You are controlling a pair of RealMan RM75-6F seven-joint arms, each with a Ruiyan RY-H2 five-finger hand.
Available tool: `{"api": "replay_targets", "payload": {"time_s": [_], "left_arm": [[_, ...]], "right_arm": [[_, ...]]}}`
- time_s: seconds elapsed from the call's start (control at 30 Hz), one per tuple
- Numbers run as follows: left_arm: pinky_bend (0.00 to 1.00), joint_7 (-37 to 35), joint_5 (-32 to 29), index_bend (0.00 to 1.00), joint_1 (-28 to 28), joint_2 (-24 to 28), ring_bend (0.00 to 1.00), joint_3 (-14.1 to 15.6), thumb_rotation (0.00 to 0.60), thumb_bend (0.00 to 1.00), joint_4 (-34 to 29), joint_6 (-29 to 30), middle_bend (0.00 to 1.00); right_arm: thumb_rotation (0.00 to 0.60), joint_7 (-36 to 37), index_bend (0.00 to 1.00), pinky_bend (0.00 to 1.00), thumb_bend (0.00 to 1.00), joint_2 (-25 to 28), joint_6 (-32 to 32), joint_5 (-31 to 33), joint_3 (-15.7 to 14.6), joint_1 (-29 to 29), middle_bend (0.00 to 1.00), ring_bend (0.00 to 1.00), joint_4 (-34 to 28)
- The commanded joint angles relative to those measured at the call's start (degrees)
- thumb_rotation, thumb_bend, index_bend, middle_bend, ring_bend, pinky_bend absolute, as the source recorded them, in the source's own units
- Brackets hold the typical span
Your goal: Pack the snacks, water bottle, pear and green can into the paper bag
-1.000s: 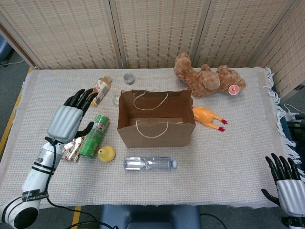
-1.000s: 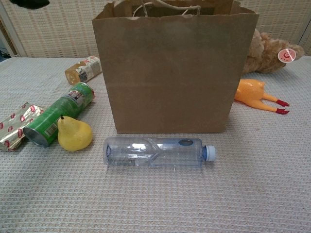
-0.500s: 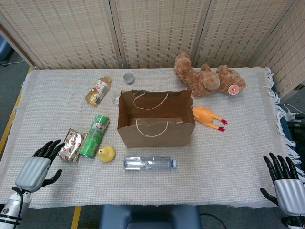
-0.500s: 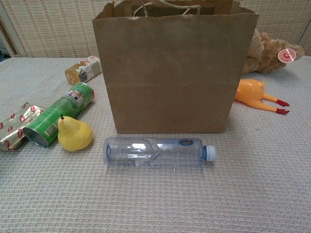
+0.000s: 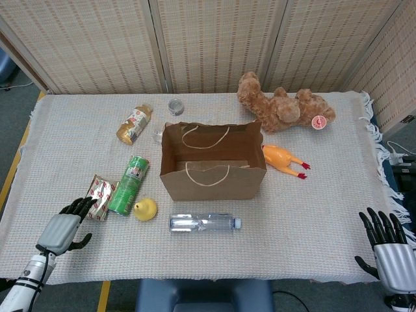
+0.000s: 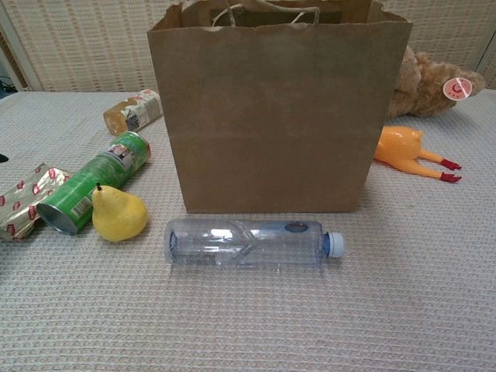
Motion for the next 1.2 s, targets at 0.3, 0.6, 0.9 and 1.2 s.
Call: {"api": "replay_targets", "payload": {"time_s": [0.3,0.6,0.9,1.2], "left_arm": [[0.12,8.85,-7.30,0.00,-6.77,-6.34,0.00,-4.23,0.600,0.38,8.45,-9.68,0.00],[0.08,13.55,-13.19,0.00,-9.65,-7.20,0.00,-4.00,0.600,0.37,11.45,-15.25,0.00],[0.06,13.16,-14.19,0.00,-9.80,-7.94,0.00,-4.00,0.600,0.37,14.45,-15.28,0.00],[0.08,13.00,-15.40,0.00,-10.14,-11.11,0.00,-3.91,0.600,0.37,18.92,-16.40,0.00]], "right_arm": [[0.600,0.12,0.00,0.00,0.00,-0.02,0.03,0.28,0.05,-0.13,0.00,0.00,-0.06],[0.600,0.12,0.00,0.00,0.00,-0.06,0.09,0.73,0.12,-0.36,0.00,0.00,-0.16],[0.600,-0.37,0.00,0.00,0.00,-0.17,0.35,0.85,0.17,-0.60,0.00,0.00,-0.25],[0.600,-0.81,0.00,0.00,0.00,-0.21,0.30,0.85,0.22,-0.61,0.00,0.00,-0.36]]}}
